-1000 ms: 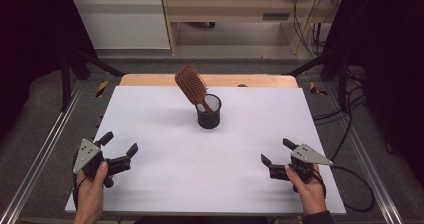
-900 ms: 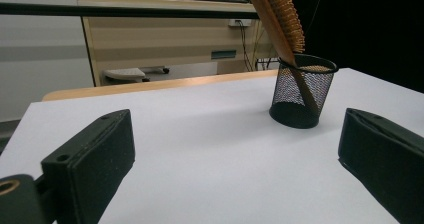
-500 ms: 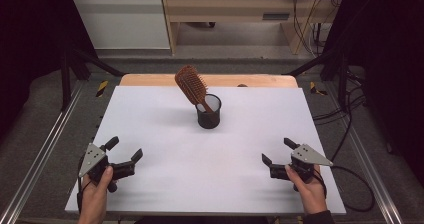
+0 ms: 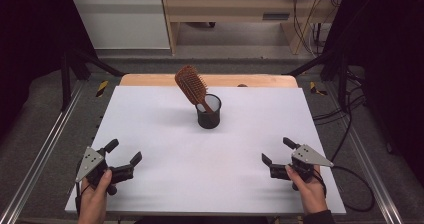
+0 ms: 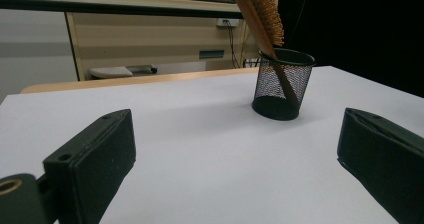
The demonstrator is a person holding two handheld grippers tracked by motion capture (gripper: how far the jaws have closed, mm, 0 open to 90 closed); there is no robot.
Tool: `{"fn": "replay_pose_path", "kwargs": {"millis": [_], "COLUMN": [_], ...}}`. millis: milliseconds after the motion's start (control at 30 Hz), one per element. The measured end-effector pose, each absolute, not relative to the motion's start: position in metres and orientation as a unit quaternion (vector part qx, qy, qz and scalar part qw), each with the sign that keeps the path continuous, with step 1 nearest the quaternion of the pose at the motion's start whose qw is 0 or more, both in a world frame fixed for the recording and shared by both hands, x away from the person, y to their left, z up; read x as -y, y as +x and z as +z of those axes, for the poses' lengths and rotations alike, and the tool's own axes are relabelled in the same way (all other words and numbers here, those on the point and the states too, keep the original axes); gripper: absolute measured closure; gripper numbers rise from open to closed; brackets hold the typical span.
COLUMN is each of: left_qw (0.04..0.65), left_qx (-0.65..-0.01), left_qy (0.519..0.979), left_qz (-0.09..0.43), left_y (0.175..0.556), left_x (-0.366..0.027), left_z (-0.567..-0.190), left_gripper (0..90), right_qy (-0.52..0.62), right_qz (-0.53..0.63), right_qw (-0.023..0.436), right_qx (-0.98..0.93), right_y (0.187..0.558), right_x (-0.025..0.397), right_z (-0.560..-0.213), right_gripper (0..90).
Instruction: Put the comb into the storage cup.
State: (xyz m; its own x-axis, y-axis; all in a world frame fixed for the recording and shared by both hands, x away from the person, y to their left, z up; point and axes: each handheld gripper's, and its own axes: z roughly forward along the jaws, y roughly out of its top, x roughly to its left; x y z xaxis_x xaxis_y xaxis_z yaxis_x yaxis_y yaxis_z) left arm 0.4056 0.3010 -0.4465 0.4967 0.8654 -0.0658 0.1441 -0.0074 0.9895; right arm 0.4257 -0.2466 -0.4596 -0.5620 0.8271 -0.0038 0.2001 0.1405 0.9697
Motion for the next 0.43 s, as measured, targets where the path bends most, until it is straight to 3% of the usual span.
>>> {"fn": "replay_pose_path", "kwargs": {"millis": [433], "left_qw": [0.595], "left_qx": [-0.374], "left_qy": [0.626], "left_qz": [0.337], "left_y": [0.4028], "left_x": [-0.3007], "left_z": [-0.4413], "left_gripper": [2.4], "right_qy": [0.365], "right_qz": [0.548], "right_qw": [0.281], "right_qx": [-0.698], "right_y": [0.4295], "right_x": [0.2397], "right_z": [-0.463], "right_gripper": [3.7]}}
